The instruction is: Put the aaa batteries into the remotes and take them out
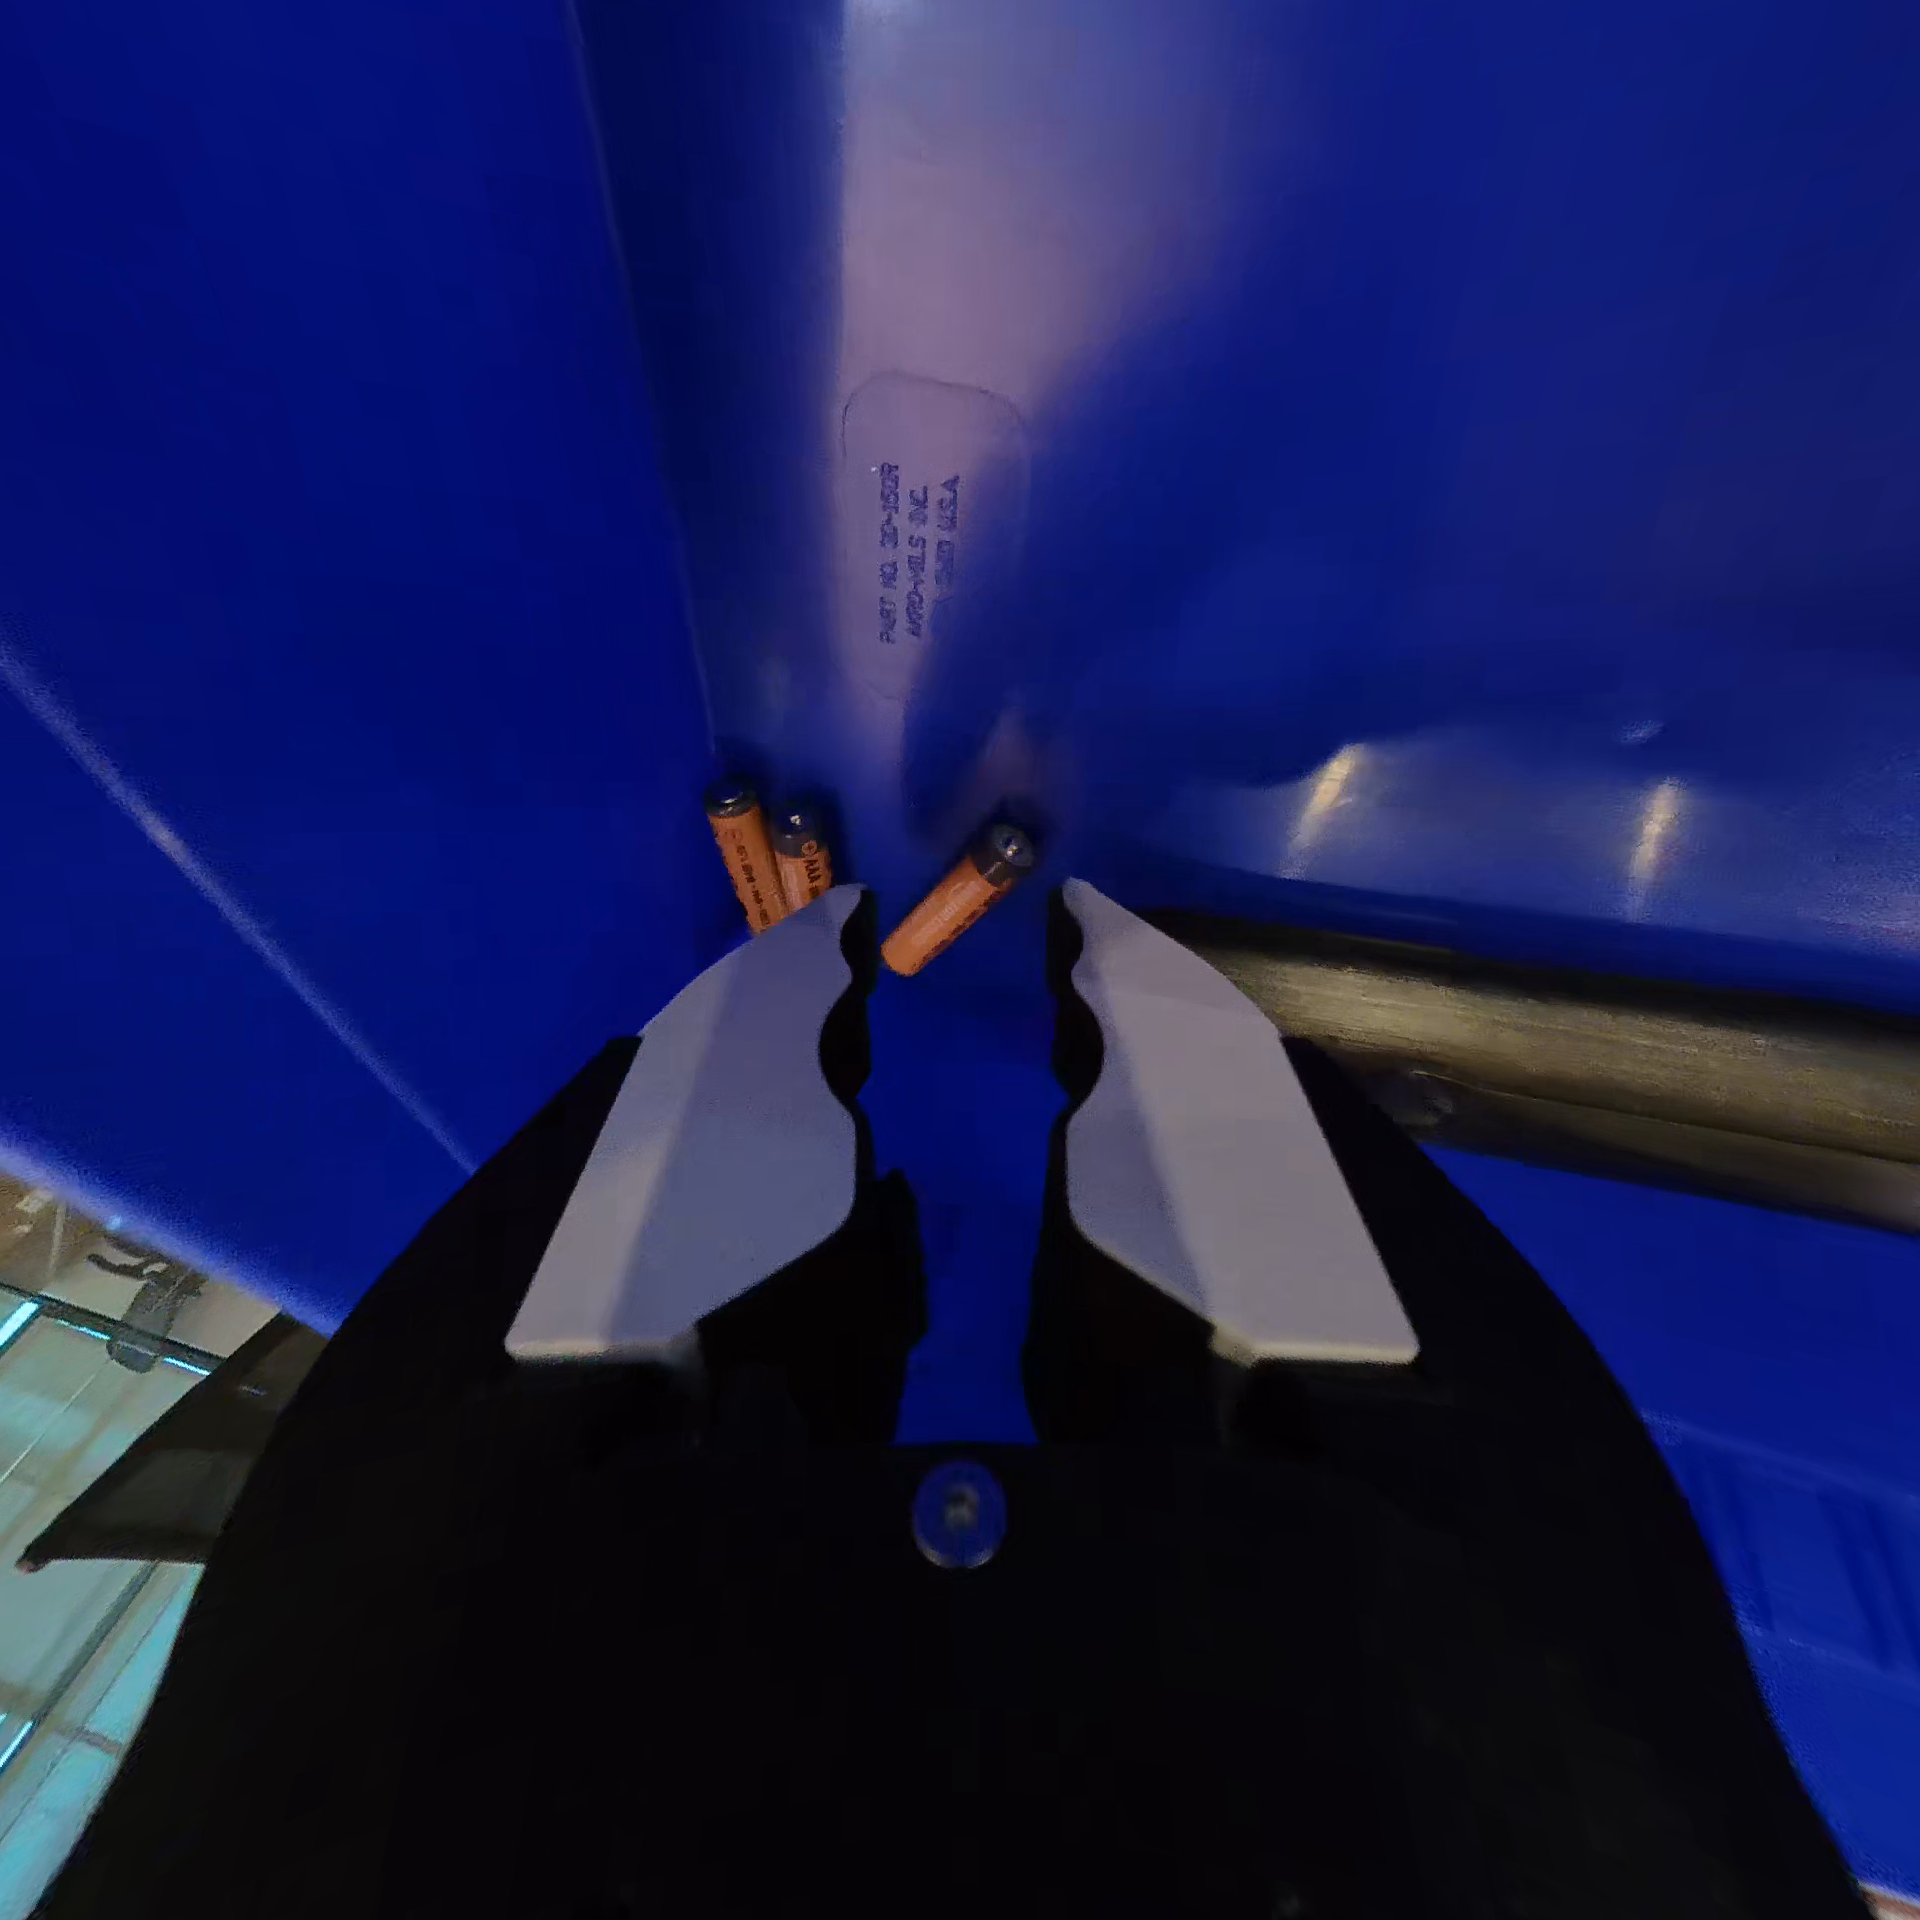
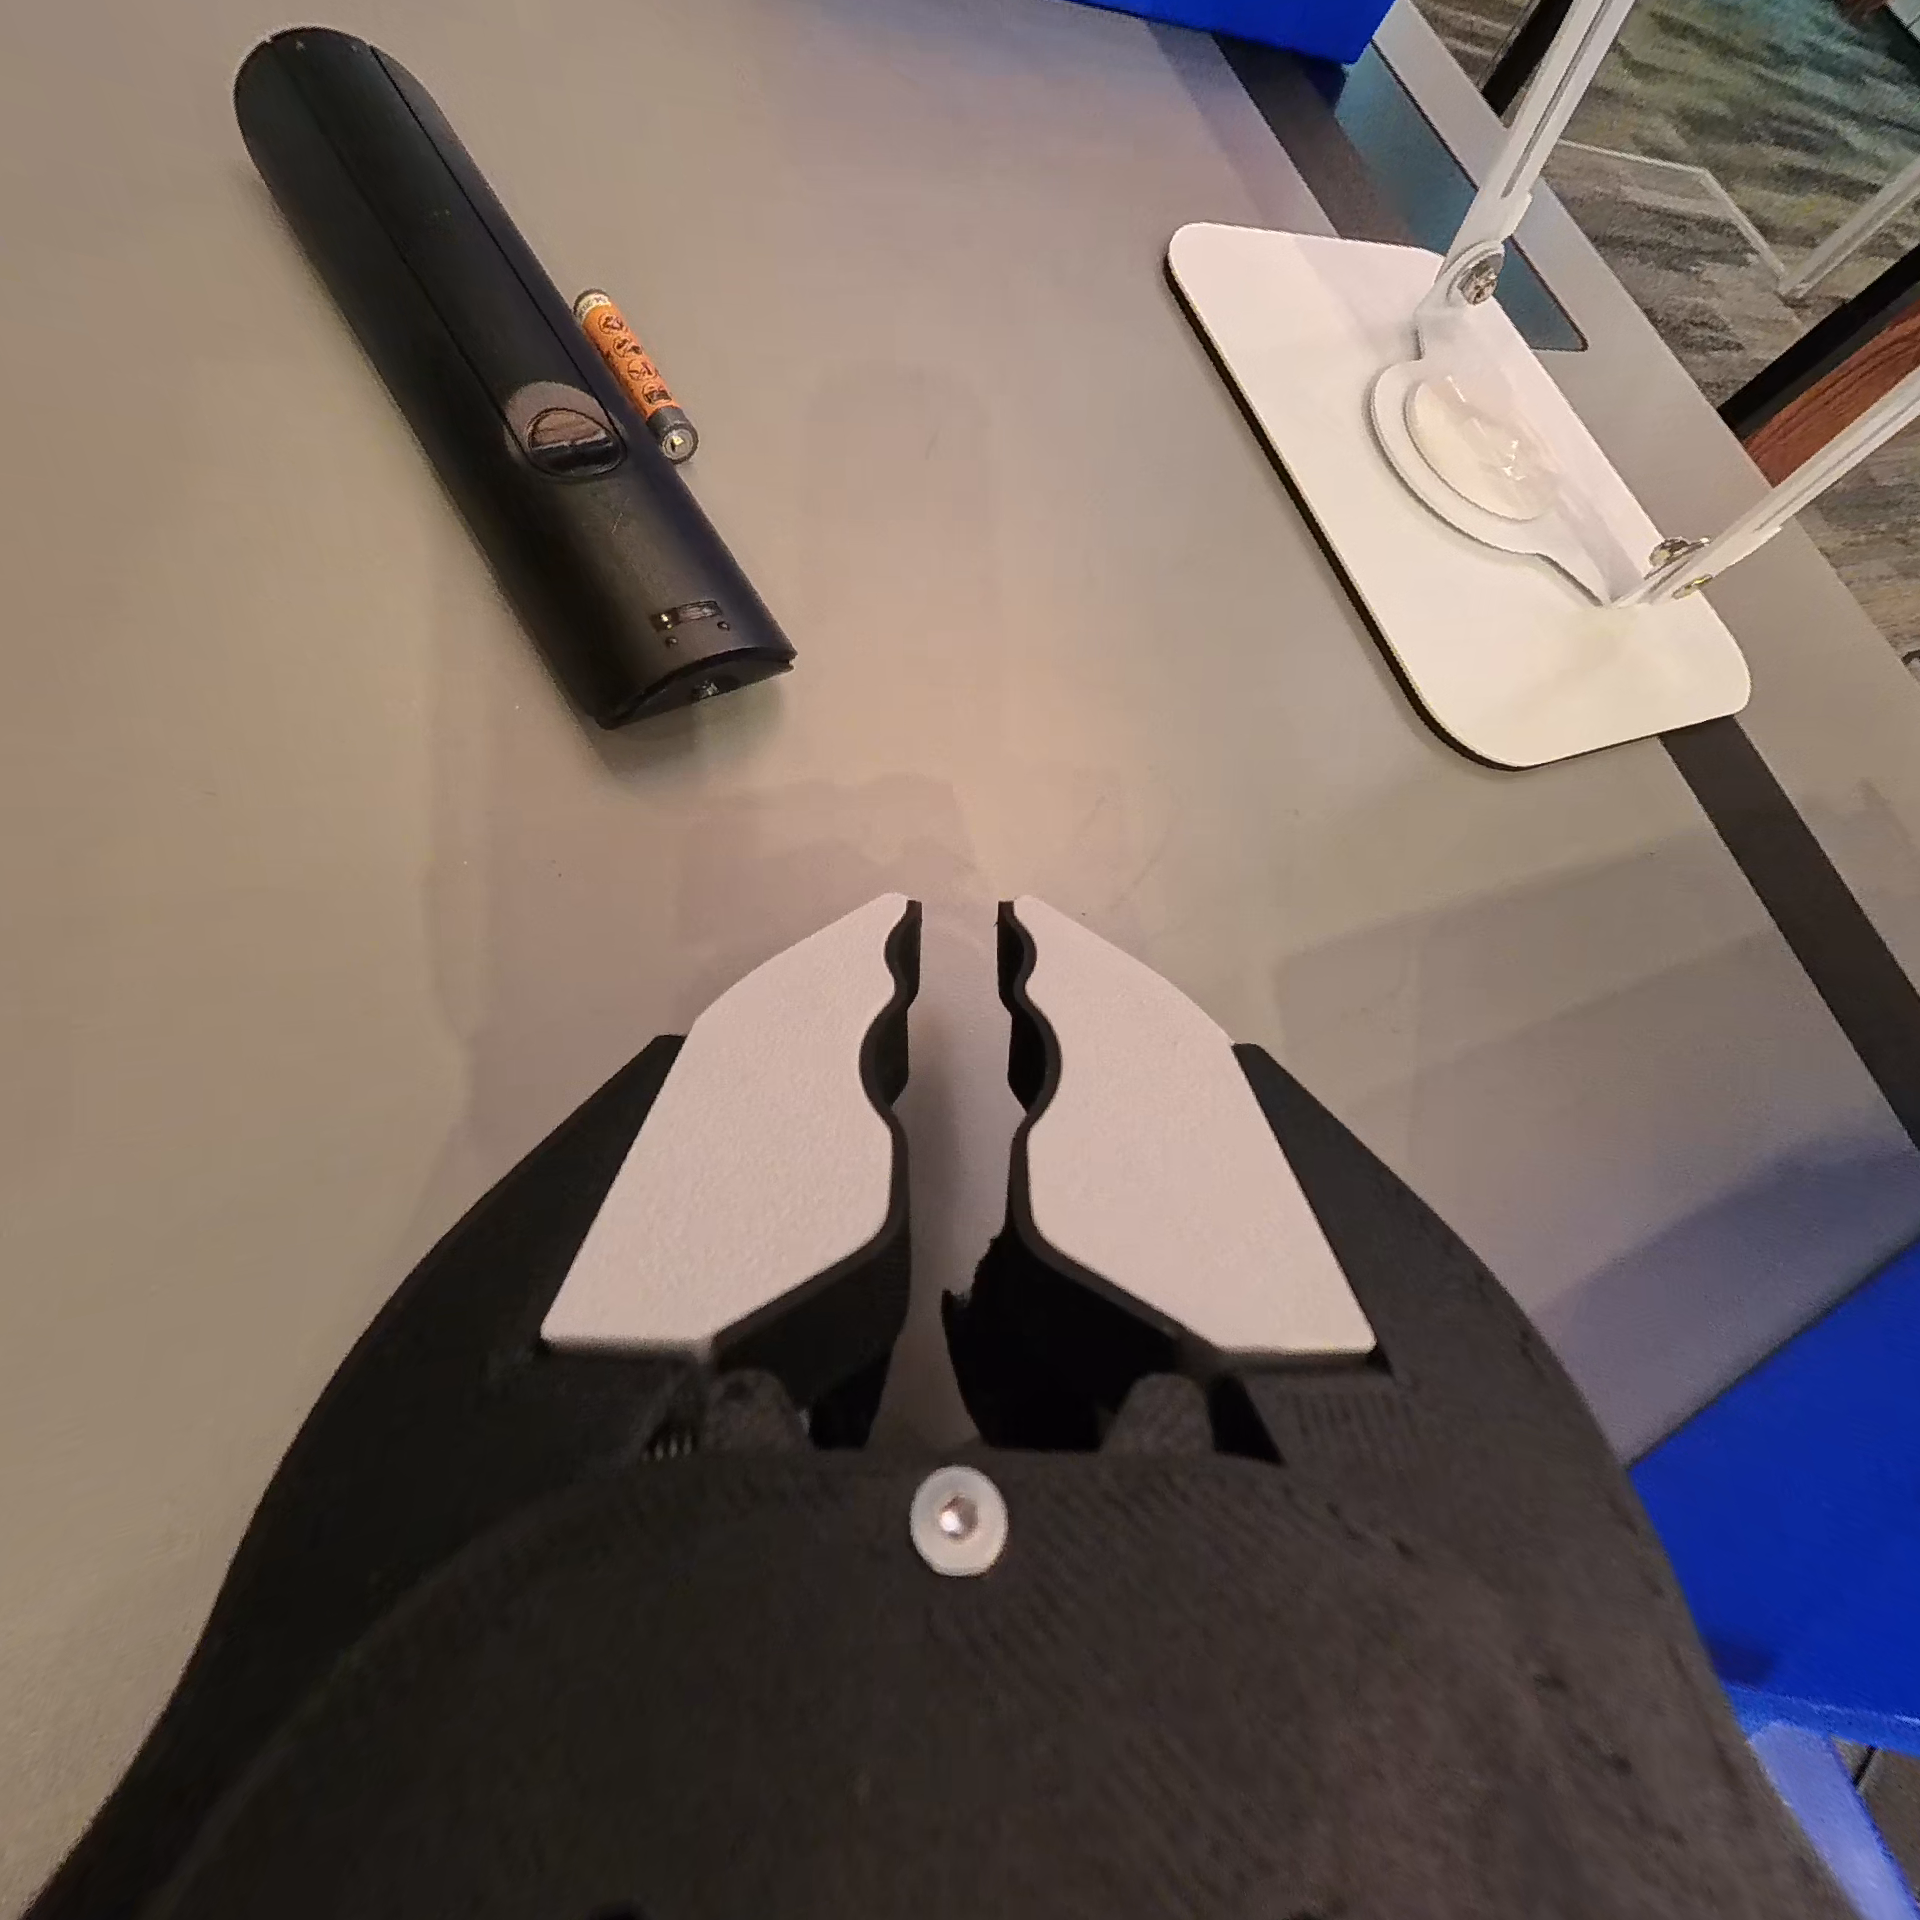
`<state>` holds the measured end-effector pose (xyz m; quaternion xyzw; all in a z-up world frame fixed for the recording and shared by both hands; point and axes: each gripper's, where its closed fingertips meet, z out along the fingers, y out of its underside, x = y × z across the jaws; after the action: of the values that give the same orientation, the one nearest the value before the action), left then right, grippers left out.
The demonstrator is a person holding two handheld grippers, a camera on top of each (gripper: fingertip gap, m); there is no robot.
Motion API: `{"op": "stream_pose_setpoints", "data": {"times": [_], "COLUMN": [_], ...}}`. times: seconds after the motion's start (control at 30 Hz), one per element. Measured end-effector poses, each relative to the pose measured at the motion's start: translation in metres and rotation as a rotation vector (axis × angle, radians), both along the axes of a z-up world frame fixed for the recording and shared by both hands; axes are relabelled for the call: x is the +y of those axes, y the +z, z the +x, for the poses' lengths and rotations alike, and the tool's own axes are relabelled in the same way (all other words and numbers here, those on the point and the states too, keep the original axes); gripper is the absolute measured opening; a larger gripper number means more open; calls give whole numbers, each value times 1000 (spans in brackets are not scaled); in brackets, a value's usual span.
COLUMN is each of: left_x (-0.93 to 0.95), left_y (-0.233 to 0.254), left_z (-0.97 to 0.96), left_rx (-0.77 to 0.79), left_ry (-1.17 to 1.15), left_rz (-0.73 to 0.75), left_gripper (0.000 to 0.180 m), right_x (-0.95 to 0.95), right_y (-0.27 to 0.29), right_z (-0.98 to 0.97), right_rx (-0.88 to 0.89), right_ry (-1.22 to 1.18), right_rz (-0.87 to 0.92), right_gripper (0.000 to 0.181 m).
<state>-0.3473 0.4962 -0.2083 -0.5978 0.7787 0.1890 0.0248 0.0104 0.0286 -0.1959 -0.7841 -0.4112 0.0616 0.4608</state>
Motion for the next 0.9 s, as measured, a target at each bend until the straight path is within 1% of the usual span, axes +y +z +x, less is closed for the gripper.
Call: {"op": "stream_pose_setpoints", "data": {"times": [0.03,0.1,0.13,0.2,0.3,0.4,0.5,0.6,0.67,0.8,0.9], "left_x": [0,0,-1,-2,0,0,-7,-29,-53,-118,-183], "left_y": [-3,-8,-8,-9,-8,2,28,67,94,137,150], "left_z": [0,-1,-2,-3,-4,1,8,6,8,25,60], "left_rx": [13,45,55,63,65,-7,-114,-152,-205,-300,-374], "left_ry": [-5,-16,-17,-9,-15,19,76,106,118,115,59], "left_rz": [-3,-11,-15,-26,-1,46,98,186,216,234,174], "left_gripper": [31,20,20,12,12,12,12,12,11,11,11], "right_x": [0,0,0,0,0,0,0,1,1,1,1], "right_y": [0,0,0,0,0,0,0,0,0,-1,0], "right_z": [0,0,0,0,0,0,0,0,0,0,1], "right_rx": [0,-2,-2,-1,-2,-1,-2,0,-1,-7,-4], "right_ry": [0,0,0,-1,0,-1,-1,-4,-5,-6,-8], "right_rz": [0,0,2,2,2,4,3,0,1,2,2], "right_gripper": [13,13,13,13,13,13,13,13,13,13,13]}}
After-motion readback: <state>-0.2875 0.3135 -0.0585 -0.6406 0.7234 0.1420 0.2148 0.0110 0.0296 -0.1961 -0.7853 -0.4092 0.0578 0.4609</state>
